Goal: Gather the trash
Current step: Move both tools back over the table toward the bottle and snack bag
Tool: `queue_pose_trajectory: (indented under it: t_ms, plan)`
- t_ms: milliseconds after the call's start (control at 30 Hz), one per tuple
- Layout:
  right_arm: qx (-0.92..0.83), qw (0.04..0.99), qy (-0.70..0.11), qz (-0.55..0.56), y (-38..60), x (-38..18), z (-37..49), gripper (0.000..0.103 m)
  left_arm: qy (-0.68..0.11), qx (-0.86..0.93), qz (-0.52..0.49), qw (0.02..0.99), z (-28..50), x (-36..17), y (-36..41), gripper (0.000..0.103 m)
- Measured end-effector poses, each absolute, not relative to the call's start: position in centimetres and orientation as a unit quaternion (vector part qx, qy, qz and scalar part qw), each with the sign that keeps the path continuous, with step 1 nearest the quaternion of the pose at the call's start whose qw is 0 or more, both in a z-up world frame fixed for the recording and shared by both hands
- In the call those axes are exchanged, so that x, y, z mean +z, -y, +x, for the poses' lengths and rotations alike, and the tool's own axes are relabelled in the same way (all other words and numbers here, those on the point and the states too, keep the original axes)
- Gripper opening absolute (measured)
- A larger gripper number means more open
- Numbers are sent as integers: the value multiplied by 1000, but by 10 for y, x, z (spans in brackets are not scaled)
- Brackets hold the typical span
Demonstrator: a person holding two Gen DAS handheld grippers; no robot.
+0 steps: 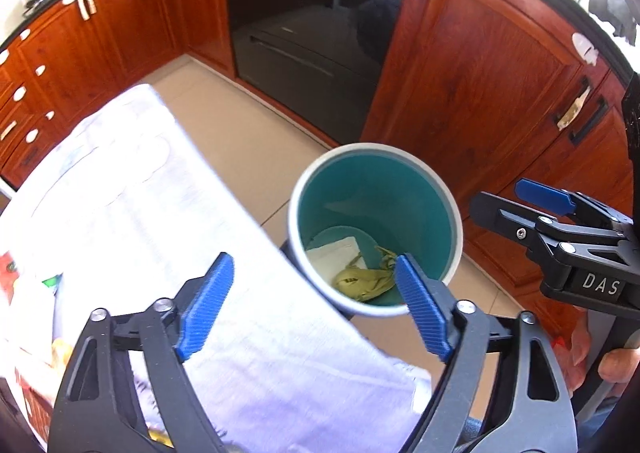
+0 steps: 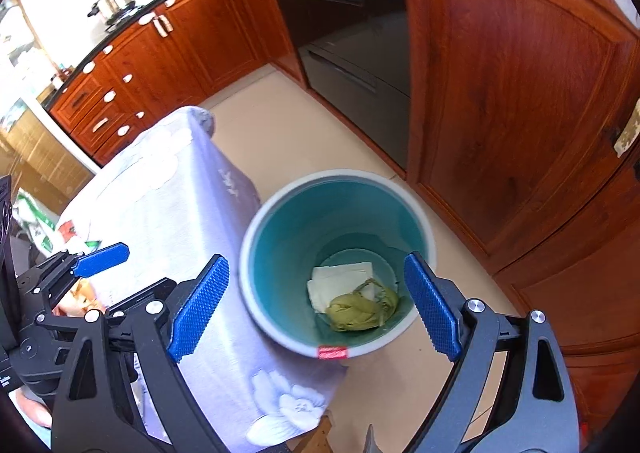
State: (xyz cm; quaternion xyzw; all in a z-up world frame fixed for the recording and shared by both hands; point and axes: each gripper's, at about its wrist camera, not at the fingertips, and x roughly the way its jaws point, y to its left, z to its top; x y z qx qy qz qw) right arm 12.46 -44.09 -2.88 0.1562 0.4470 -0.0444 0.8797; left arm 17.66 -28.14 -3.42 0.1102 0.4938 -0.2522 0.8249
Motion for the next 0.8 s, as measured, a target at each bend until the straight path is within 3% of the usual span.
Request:
queue_pose_trajectory:
  t_ms: [200,533,800]
  plan:
    - [-15,886,-443,140,401,-16,114,85,-473,-233,105,843,156,-15,240,95]
    - [43,889,-444,101,316,-2,96,89,-454,-182,93,867,126,3,144,99]
    - [99,870,-479,64,240,-27,77,89,-456,-127,60,879,85,-5,44,99]
